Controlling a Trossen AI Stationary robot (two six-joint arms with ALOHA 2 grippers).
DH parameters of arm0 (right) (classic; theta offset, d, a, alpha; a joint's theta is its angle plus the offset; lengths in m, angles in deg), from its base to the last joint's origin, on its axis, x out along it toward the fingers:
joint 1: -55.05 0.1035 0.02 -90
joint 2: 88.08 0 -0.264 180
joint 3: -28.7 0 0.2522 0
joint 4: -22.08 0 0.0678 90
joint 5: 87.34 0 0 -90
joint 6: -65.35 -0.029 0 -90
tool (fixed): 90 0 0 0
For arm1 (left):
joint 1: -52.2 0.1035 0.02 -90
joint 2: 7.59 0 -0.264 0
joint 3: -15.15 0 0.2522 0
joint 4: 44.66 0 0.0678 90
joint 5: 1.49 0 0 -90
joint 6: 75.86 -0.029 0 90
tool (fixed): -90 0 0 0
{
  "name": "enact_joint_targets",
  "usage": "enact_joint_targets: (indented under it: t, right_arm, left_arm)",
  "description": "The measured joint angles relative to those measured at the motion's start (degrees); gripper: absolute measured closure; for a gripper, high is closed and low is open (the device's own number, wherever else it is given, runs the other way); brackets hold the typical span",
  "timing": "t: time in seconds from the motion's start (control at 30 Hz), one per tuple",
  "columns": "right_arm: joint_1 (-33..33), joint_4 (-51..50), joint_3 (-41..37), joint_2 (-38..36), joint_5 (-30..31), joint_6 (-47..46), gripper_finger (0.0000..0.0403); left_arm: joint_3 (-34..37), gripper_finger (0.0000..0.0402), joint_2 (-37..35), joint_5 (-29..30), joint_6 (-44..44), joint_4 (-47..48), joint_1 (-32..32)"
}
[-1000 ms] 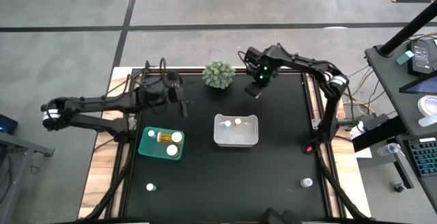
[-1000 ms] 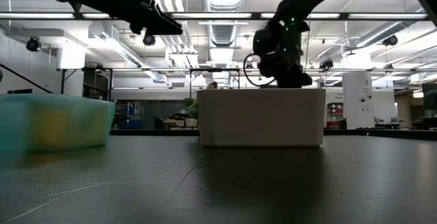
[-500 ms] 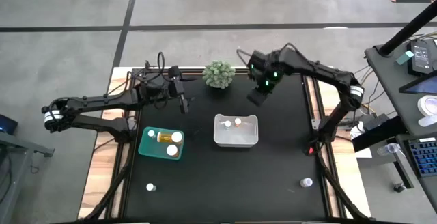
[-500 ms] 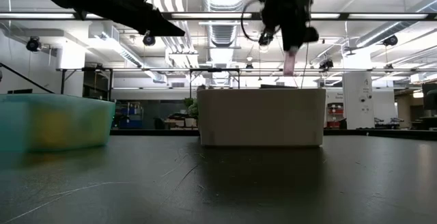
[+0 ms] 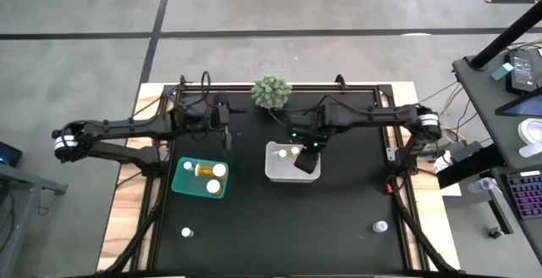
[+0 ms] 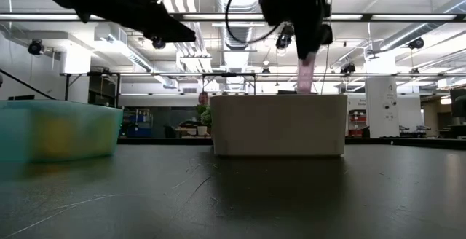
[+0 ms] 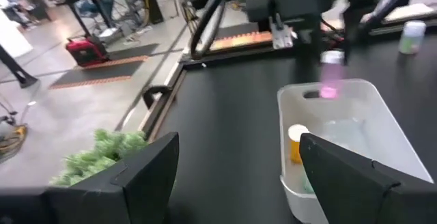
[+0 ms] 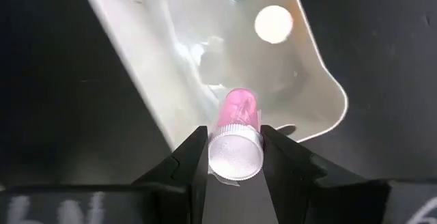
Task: Pick and place medicine bottles into bin by pill shape (circle, oval)
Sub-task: Put the pink tablet bottle into the white bin
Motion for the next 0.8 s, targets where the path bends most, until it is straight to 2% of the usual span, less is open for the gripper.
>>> enact_joint_targets:
  t: [0.4, 0.6, 0.8]
  right_arm:
    - [-1.0, 1.3, -0.5, 8.4, 0.1, 8.5, 0.0289]
    - [-1.3, 1.7, -0.5, 11.5, 0.1, 10.7, 0.0273]
    - [-1.7, 2.1, -0.5, 12.0, 0.0, 10.9, 0.0239]
  left_arm:
    - [-0.2, 0.0116, -3.2, 0.1, -0.5, -0.3, -0.8]
    - [-0.2, 0.0116, -3.8, 0.4, -0.5, 0.0, -0.8]
    - [-0.2, 0.0116, -3.7, 0.4, -1.1, 0.0, -0.8]
